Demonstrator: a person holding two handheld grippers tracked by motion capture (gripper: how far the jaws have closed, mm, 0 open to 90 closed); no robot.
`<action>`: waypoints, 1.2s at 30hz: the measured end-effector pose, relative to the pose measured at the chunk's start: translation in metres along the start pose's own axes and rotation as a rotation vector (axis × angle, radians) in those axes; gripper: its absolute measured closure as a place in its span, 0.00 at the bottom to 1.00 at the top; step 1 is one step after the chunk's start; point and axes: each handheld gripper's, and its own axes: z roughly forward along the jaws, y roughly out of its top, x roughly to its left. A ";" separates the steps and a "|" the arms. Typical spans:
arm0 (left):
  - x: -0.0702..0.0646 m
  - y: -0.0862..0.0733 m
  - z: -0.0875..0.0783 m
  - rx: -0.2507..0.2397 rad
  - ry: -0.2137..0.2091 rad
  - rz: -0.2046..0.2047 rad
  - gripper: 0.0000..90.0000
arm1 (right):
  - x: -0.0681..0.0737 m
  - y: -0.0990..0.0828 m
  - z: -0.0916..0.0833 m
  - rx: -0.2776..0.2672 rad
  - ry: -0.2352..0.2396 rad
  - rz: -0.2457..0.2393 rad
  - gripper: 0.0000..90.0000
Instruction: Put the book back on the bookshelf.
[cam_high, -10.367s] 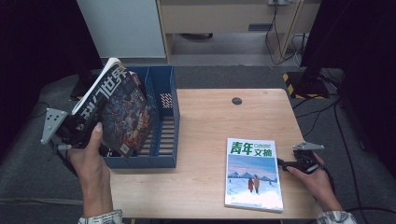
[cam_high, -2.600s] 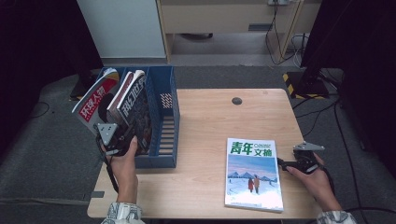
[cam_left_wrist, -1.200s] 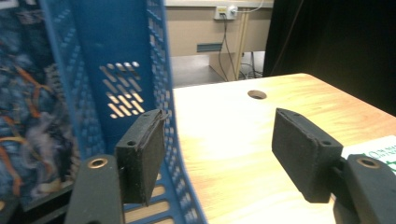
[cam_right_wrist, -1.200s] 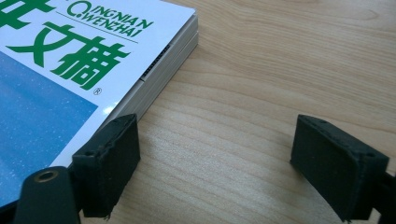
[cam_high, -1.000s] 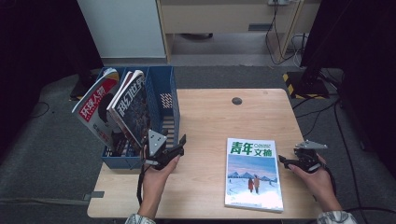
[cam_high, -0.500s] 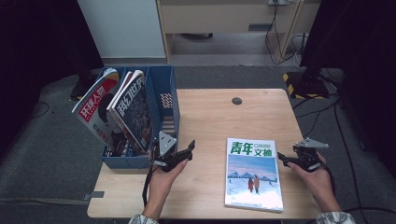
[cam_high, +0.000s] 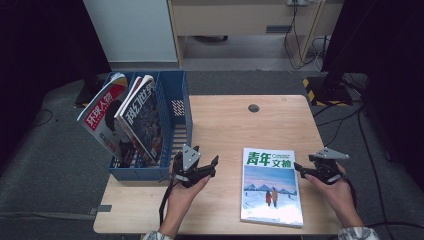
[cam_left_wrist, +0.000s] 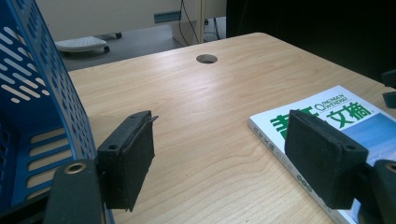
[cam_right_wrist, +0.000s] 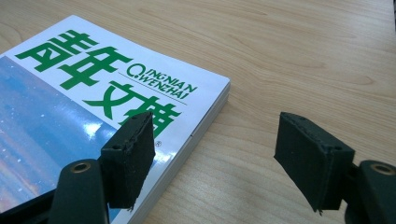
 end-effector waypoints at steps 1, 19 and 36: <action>-0.001 -0.001 0.001 0.001 -0.003 0.000 0.27 | 0.000 0.000 0.000 0.001 0.002 -0.005 0.32; -0.027 -0.012 0.018 0.066 -0.050 0.055 0.26 | 0.010 0.002 0.005 0.018 0.046 -0.014 0.17; -0.062 -0.019 0.065 0.179 -0.145 0.116 0.24 | 0.024 0.004 0.014 0.053 0.089 -0.025 0.06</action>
